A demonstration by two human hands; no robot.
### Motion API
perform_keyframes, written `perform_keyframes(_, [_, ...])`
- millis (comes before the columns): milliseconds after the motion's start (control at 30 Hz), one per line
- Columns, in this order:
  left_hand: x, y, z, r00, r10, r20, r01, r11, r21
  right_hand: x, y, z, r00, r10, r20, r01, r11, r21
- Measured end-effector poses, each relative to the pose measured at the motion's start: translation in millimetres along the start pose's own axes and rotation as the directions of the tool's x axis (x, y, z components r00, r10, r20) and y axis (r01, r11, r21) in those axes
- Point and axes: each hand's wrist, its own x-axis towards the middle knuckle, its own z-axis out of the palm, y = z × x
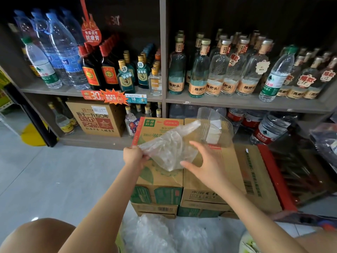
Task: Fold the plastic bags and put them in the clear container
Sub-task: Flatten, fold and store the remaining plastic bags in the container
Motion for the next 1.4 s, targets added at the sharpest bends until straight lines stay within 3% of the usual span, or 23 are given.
perform_keyframes(167, [0.4,3.3,-9.3,0.99,-0.034,0.139,0.039,0.998,-0.04,20.2,34.3,34.2,0.976,0.211,0.051,-0.211,0.977,-0.008])
perform_keyframes(233, [3.1,2.6,-17.7,0.996,0.068,0.054,-0.072,0.994,0.083,26.0,41.0,42.8,0.971,0.237,0.025,-0.236,0.971,-0.019])
perform_keyframes(300, [-5.2,-2.6,-27.8,0.948,0.313,-0.049,-0.279,0.898,0.342,28.5,43.7,48.7,0.974,0.224,0.024,-0.224,0.974,-0.02])
perform_keyframes(367, [-23.0,-13.4,-32.5,0.854,0.517,0.05,-0.478,0.745,0.465,28.3,44.9,53.4,0.982,0.19,0.022,-0.19,0.982,0.009])
perform_keyframes(467, [-40.9,-32.4,-28.8,0.795,0.539,0.28,-0.6,0.629,0.494,27.1,47.2,56.8,0.985,0.174,0.024,-0.174,0.985,-0.003])
perform_keyframes(600, [-36.7,-46.4,-21.0,0.768,0.572,0.29,-0.62,0.547,0.563,28.3,42.9,56.8,0.972,0.227,0.069,-0.233,0.965,0.116])
perform_keyframes(833, [-26.2,-46.5,-20.6,0.823,0.53,0.207,-0.544,0.627,0.557,29.5,30.7,61.1,0.937,0.3,0.18,-0.348,0.849,0.397])
perform_keyframes(1033, [-18.9,-45.8,-15.0,0.884,0.429,0.186,-0.462,0.739,0.49,30.8,22.6,62.9,0.939,0.306,0.155,-0.342,0.81,0.476])
perform_keyframes(1133, [-18.9,-42.9,-15.9,0.928,0.341,0.148,-0.372,0.848,0.378,29.9,22.0,54.8,0.946,0.303,0.114,-0.319,0.814,0.485])
perform_keyframes(1233, [-20.6,-33.4,-25.3,0.958,0.218,0.187,-0.244,0.962,0.124,28.0,29.1,38.9,0.948,0.304,0.094,-0.31,0.813,0.493])
perform_keyframes(1400, [-17.1,-10.0,-56.6,0.948,0.152,0.281,-0.137,0.988,-0.072,20.2,54.5,-0.2,0.93,0.367,-0.009,-0.313,0.806,0.503])
